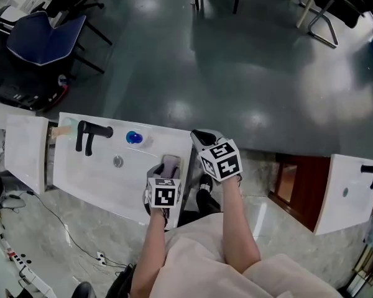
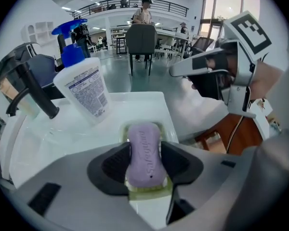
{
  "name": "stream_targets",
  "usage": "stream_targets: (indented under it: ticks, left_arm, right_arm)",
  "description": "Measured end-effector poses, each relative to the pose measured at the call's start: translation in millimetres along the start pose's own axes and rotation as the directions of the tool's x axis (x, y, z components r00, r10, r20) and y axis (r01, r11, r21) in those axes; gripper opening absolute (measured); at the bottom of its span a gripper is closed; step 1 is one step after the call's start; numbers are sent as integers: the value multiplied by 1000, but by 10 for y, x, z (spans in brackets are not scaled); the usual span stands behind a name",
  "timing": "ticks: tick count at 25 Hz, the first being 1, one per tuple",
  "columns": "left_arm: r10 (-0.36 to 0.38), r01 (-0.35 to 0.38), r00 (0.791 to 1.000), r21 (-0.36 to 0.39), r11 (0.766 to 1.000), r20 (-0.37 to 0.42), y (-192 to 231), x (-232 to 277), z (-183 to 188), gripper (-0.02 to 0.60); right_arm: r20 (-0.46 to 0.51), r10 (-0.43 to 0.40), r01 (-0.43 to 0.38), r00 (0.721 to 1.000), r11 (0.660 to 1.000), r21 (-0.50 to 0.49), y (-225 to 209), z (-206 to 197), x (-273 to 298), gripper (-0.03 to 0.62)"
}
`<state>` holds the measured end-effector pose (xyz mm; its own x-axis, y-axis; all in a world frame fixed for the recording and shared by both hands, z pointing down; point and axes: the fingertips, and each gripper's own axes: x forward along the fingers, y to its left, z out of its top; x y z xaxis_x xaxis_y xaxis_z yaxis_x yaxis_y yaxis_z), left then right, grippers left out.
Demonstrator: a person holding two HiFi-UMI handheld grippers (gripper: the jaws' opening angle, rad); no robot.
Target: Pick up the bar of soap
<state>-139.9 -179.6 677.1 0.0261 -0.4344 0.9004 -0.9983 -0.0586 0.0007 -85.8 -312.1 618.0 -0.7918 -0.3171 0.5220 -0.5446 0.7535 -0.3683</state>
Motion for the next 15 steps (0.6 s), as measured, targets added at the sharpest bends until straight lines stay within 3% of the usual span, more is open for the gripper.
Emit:
stream_targets:
  ticks: [15]
  left_arm:
    - [-42,48,994,51,998,-100,-20,66,6,201]
  right_arm:
    - [-4,10,-10,1000,1000,-7,102,-7,110,6]
